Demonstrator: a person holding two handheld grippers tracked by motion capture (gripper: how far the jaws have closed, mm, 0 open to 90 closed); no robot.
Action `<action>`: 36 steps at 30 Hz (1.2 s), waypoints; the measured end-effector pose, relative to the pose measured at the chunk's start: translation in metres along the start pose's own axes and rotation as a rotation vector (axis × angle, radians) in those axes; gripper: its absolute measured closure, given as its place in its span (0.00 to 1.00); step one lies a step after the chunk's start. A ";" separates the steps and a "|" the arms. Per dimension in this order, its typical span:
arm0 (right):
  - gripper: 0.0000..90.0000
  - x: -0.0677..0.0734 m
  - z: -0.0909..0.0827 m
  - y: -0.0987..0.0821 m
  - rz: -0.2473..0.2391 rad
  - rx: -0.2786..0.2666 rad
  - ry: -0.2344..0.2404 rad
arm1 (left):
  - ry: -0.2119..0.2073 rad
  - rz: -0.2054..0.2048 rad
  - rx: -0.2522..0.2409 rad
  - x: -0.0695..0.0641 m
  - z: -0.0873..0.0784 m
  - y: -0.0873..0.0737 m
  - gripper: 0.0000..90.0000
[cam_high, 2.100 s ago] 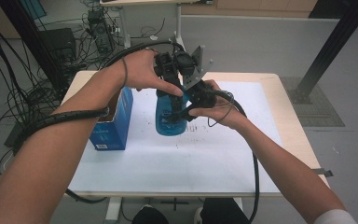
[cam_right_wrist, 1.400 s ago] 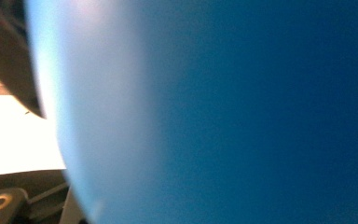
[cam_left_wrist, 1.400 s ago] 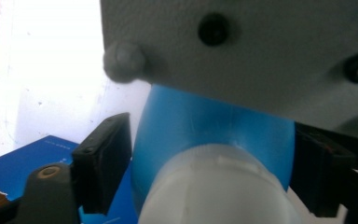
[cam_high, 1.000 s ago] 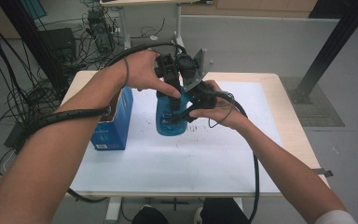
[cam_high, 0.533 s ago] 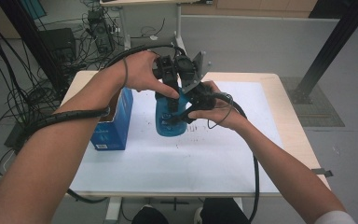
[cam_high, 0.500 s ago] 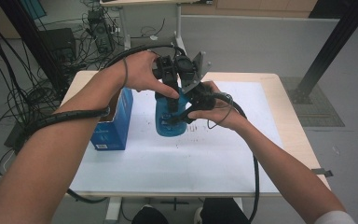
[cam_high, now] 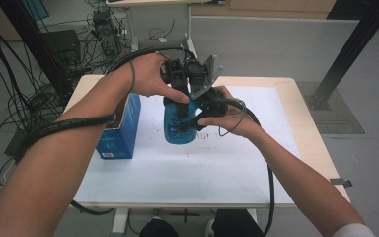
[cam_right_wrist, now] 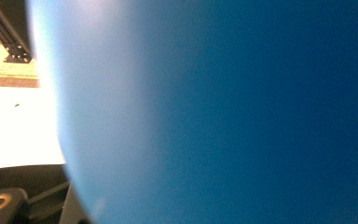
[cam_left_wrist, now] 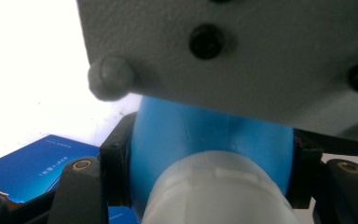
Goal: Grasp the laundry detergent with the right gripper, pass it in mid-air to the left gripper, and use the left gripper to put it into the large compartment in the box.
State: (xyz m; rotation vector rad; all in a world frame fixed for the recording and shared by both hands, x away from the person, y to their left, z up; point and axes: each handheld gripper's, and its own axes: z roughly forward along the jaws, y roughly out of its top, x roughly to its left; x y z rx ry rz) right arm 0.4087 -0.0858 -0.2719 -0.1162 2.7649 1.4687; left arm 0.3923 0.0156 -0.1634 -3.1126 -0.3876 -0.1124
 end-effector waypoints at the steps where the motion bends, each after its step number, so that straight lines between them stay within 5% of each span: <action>1: 0.48 0.000 0.000 0.000 0.000 0.001 0.000 | -0.003 -0.001 0.005 0.000 0.000 0.000 0.41; 36: 0.48 0.001 0.004 0.001 -0.010 0.008 -0.011 | 0.005 -0.005 0.015 0.000 0.002 -0.002 0.41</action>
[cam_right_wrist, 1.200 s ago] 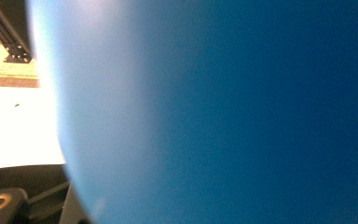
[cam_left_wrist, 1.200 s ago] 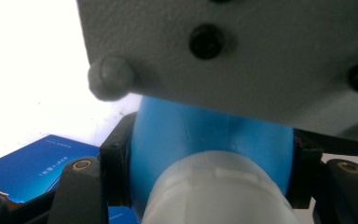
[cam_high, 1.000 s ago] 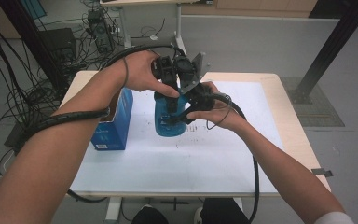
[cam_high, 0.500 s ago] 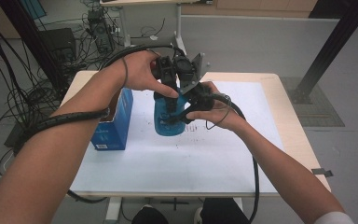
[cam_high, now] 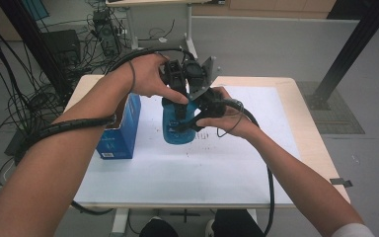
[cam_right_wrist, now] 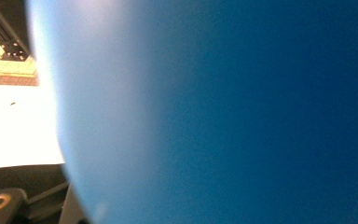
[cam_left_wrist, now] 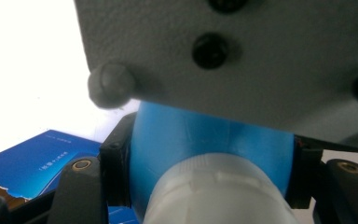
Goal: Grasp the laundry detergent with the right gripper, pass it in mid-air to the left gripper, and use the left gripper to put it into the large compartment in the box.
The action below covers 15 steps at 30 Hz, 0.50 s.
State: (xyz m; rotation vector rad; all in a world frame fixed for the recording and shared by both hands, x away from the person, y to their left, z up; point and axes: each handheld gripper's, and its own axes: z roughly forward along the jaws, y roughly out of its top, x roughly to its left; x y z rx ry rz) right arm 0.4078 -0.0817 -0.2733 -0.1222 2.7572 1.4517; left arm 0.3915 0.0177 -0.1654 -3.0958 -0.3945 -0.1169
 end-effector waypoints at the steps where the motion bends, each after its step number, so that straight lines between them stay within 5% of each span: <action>1: 0.48 0.000 0.000 0.000 0.000 0.000 0.000 | 0.000 0.000 0.000 0.000 0.000 0.000 0.41; 15: 0.47 -0.001 0.001 0.000 0.001 -0.008 0.003 | 0.003 -0.006 -0.015 0.000 0.001 -0.002 0.41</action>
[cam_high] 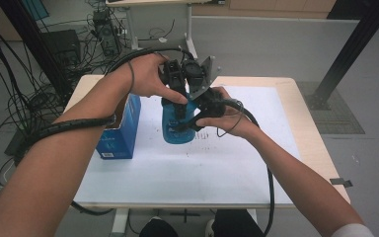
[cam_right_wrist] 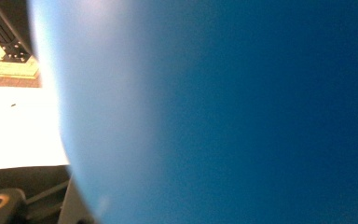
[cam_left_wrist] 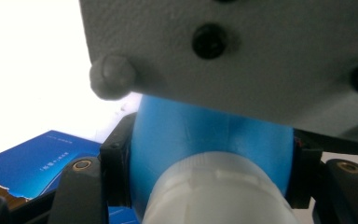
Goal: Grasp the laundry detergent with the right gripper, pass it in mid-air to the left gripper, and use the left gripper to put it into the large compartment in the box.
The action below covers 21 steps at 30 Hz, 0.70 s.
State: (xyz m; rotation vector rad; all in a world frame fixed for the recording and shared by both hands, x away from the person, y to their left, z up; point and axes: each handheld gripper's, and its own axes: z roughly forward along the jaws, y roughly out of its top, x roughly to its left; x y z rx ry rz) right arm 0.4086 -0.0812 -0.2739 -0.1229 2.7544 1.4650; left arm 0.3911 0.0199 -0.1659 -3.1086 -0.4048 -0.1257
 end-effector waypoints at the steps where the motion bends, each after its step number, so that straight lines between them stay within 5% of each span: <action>1: 0.47 0.000 0.000 0.000 -0.002 0.002 -0.001 | -0.001 0.003 0.010 0.000 0.000 0.000 0.41; 21: 0.47 0.000 -0.001 -0.001 0.001 0.002 0.002 | -0.001 -0.003 0.005 0.000 -0.001 0.001 0.41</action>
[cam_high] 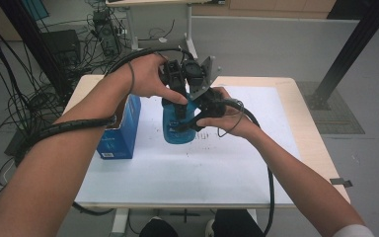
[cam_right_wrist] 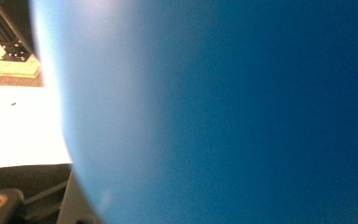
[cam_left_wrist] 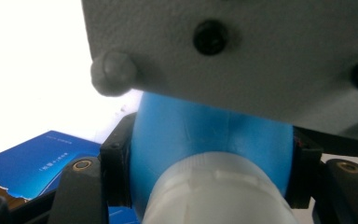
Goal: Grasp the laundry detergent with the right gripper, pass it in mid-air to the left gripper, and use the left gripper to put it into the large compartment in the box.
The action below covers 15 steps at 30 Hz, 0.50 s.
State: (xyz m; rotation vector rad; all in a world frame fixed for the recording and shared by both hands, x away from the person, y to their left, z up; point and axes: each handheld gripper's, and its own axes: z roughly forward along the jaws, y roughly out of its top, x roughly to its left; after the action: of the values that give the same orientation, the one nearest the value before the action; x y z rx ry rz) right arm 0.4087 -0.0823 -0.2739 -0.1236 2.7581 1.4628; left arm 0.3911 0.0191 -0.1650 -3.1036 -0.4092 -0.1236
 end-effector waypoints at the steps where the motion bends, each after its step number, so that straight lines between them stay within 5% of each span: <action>1: 0.47 0.000 0.000 0.000 0.001 -0.001 0.001 | 0.000 0.000 0.000 0.000 0.000 0.000 0.41; 15: 0.46 0.002 0.001 0.001 0.005 -0.002 0.007 | -0.002 -0.011 0.002 -0.001 0.000 -0.002 0.41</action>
State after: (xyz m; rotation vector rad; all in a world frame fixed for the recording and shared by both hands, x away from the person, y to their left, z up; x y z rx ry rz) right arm 0.4071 -0.0812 -0.2740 -0.1221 2.7637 1.4696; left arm 0.3893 0.0202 -0.1647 -3.0998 -0.4269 -0.1197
